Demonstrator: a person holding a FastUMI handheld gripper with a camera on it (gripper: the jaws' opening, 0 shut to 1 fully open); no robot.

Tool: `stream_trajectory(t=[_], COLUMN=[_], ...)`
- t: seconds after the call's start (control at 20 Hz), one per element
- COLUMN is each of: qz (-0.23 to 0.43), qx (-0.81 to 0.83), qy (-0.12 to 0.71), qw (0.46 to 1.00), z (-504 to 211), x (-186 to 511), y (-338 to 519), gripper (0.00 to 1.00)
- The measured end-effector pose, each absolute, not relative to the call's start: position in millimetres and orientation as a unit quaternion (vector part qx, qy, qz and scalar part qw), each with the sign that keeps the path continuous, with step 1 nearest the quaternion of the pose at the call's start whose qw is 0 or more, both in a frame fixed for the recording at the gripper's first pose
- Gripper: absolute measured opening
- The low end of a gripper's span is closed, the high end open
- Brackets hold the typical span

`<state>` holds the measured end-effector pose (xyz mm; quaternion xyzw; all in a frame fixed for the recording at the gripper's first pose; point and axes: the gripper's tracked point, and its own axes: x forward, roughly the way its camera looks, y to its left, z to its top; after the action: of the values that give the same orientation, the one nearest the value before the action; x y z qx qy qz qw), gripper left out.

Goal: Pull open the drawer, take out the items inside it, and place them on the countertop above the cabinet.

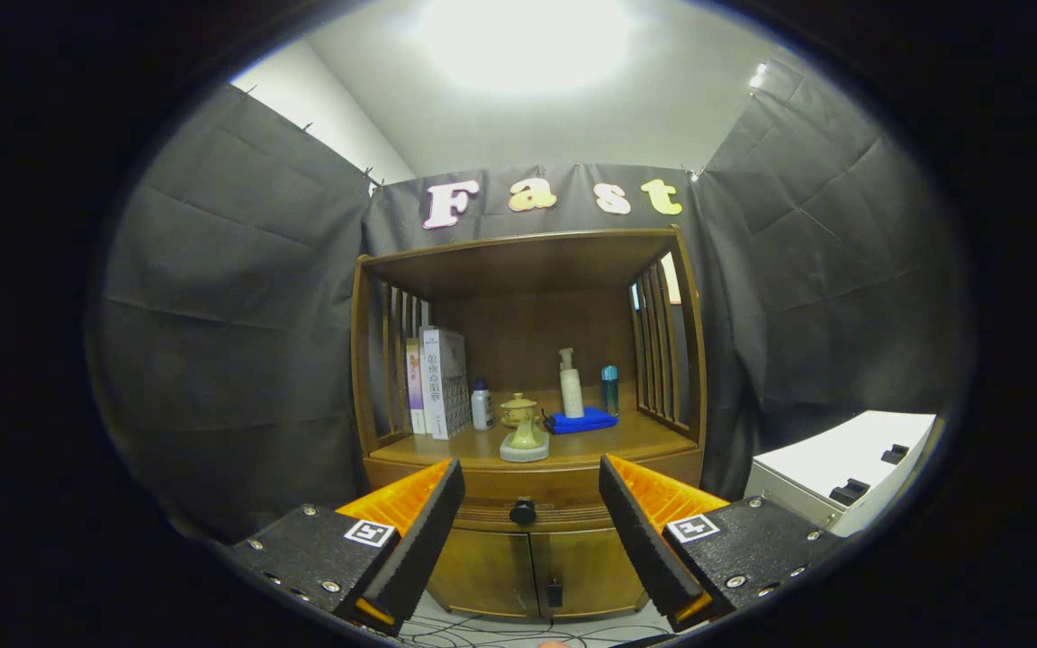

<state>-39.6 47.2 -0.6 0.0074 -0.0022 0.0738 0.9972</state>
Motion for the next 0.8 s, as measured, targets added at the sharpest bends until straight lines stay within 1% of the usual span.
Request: stream_trajectory(t=[0.45, 0.8], qz=[0.079, 0.078], qx=[0.001, 0.005], qy=[-0.001, -0.006], qw=[0.997, 0.997], z=[-20.9, -18.2], x=[-59.3, -61.2], y=[49.8, 50.2], gripper=[0.94, 0.94])
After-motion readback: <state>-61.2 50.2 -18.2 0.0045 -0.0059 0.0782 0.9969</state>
